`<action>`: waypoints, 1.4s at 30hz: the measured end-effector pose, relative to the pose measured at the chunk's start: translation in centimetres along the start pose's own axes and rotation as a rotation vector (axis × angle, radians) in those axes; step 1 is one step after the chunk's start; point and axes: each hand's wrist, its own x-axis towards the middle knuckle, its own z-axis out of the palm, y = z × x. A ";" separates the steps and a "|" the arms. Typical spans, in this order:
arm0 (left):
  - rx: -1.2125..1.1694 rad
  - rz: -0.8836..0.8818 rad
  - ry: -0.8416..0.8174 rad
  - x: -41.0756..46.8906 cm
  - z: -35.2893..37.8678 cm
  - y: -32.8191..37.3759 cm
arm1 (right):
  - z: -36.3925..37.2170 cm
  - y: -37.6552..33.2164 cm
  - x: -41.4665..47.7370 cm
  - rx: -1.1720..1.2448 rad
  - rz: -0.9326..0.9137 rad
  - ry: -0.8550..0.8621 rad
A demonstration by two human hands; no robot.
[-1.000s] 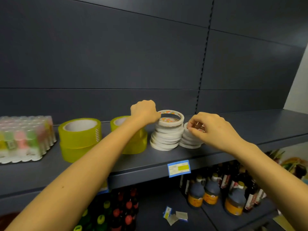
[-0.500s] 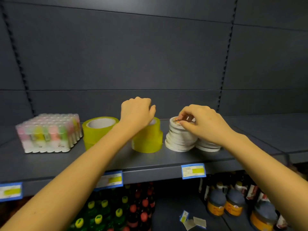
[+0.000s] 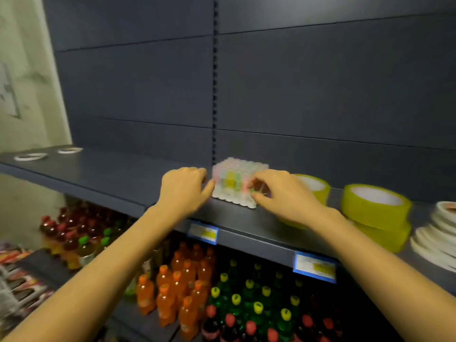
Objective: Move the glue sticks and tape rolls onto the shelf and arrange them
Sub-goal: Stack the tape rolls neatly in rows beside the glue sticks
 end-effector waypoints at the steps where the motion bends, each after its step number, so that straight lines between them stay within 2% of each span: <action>1: 0.023 -0.016 -0.009 -0.5 -0.1 -2.0 | 1.0 -1.3 1.2 0.009 -0.017 -0.011; 8: 0.144 -0.094 -0.034 -3.4 -1.0 -16.5 | 7.6 -11.6 9.9 0.088 -0.138 -0.082; 13: 0.189 -0.142 -0.046 -5.4 -1.2 -26.4 | 12.2 -19.2 15.7 0.107 -0.196 -0.068; 20: 0.214 -0.214 -0.085 -6.5 -0.7 -37.1 | 17.4 -27.4 23.2 0.117 -0.227 -0.107; 30: 0.220 -0.364 -0.095 -5.2 3.5 -48.5 | 25.2 -34.2 33.9 0.089 -0.302 -0.157; 35: 0.245 -0.462 -0.096 -2.1 6.5 -54.9 | 29.2 -36.0 40.6 0.079 -0.315 -0.150; 42: 0.300 -0.595 -0.177 2.7 10.5 -62.6 | 33.6 -37.6 49.5 -0.005 -0.309 -0.166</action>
